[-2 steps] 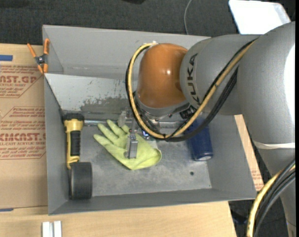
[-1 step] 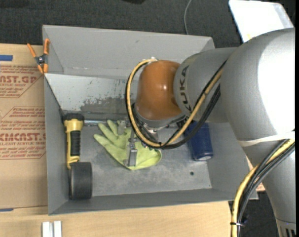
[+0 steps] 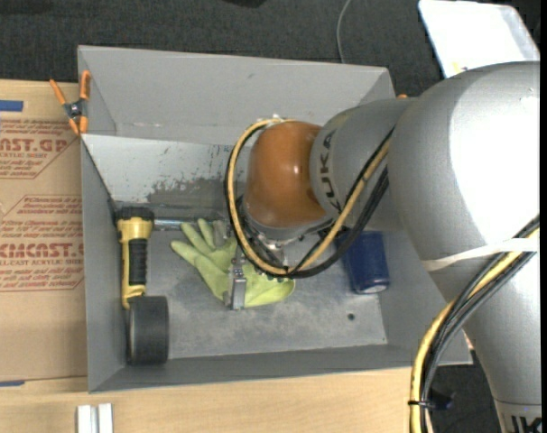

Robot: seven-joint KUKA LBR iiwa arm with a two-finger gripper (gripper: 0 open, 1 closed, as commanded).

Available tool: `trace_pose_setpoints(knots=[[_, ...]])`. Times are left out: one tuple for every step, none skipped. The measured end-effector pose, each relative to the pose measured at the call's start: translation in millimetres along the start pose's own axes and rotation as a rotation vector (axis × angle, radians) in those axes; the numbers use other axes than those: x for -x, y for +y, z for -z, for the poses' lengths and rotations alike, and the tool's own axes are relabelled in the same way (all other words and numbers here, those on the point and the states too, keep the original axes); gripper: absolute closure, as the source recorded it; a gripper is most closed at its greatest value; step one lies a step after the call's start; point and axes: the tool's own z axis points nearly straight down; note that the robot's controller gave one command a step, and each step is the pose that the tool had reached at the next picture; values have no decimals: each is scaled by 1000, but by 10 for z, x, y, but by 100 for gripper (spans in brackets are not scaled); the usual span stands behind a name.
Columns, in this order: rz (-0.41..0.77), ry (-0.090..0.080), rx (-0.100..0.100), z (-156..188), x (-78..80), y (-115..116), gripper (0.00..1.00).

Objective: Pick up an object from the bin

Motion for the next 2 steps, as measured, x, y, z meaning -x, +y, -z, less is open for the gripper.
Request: trace_pose_setpoints(knots=[[-148,-2,1,214,-28,-177,100],[-148,-2,1,215,-28,-177,100]])
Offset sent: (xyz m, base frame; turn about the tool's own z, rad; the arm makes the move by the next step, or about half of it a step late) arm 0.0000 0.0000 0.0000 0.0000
